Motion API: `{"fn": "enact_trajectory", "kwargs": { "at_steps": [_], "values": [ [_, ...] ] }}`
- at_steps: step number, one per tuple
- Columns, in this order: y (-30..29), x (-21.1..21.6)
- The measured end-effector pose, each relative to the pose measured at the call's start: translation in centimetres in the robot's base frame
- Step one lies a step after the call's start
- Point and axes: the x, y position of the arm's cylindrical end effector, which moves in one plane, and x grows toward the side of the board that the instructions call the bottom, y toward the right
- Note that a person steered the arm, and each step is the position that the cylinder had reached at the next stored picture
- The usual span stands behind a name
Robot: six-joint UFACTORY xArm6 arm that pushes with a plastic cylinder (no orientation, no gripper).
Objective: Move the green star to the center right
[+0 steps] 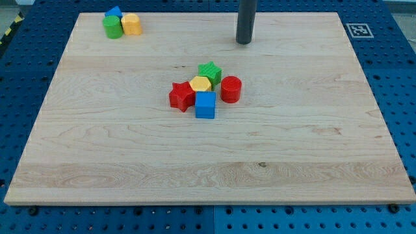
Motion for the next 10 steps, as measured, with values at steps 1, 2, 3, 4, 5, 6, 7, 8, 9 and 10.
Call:
{"fn": "enact_trajectory", "kwargs": {
  "at_steps": [1,2,3,4,5,6,7,8,9,10],
  "values": [
    [0.0,0.0],
    [0.0,1.2],
    [-2.8,3.3],
    [-7.6,4.9],
    [-8.4,5.1],
    [-11.4,6.0],
    [-13.9,6.9],
    [-13.9,9.4],
    [-13.8,10.5],
    [-12.8,10.5]
  ]
}}
